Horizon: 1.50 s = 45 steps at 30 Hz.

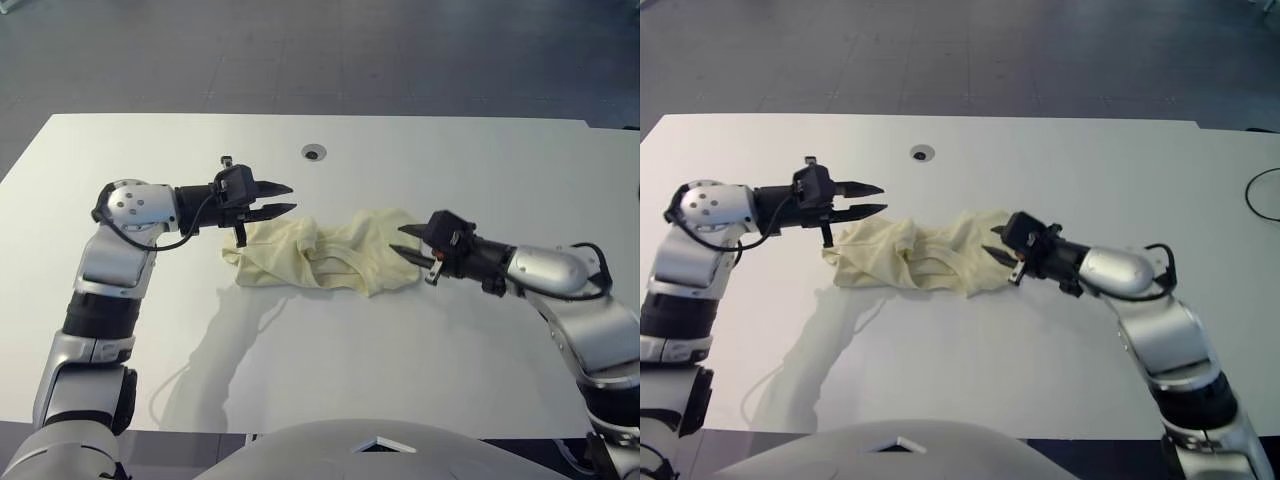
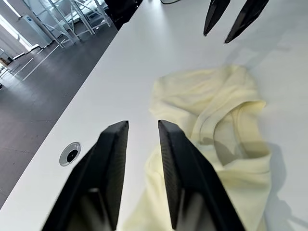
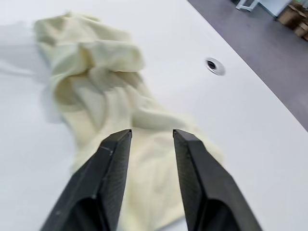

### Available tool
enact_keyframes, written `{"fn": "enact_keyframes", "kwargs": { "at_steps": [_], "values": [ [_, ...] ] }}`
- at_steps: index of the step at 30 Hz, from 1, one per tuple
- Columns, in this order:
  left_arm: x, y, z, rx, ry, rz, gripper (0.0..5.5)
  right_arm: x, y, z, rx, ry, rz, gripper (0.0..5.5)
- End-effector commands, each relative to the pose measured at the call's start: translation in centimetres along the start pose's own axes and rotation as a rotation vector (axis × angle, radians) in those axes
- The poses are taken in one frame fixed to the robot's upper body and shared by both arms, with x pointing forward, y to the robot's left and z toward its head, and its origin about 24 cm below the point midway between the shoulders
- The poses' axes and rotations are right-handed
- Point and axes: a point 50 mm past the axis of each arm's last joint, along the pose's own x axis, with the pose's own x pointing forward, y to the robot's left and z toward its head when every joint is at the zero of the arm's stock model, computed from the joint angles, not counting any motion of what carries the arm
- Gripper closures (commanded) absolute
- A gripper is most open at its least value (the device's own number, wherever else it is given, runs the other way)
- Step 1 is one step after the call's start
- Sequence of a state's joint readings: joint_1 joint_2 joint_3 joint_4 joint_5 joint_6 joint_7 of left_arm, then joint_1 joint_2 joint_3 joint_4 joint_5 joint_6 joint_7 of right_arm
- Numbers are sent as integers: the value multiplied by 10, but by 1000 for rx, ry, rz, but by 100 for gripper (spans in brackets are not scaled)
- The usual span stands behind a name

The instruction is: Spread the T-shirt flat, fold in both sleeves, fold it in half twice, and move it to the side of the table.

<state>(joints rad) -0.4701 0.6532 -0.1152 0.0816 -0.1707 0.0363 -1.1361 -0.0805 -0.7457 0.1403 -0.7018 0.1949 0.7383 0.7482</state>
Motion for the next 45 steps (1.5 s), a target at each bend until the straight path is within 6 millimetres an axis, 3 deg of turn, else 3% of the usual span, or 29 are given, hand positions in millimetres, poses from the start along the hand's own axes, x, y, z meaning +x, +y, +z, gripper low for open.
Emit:
{"fn": "enact_keyframes", "kwargs": {
  "at_steps": [1,10,18,23,40,45],
  "values": [
    [9,5,-3,40,19,5,367,7,27,-10,-128,17,46,327],
    [11,-3,-8,40,31,28,211,17,41,-42,-650,77,-9,178],
    [12,-6,-9,25,27,53,78,35,45,-58,-744,75,-46,54],
    [13,-6,-11,14,28,58,10,42,47,-59,-767,40,-59,129],
    [6,-4,-16,11,50,74,10,41,36,-57,-705,33,-67,395],
    [7,-3,-15,16,43,66,10,38,32,-45,-650,-18,-96,471]
  ]
}}
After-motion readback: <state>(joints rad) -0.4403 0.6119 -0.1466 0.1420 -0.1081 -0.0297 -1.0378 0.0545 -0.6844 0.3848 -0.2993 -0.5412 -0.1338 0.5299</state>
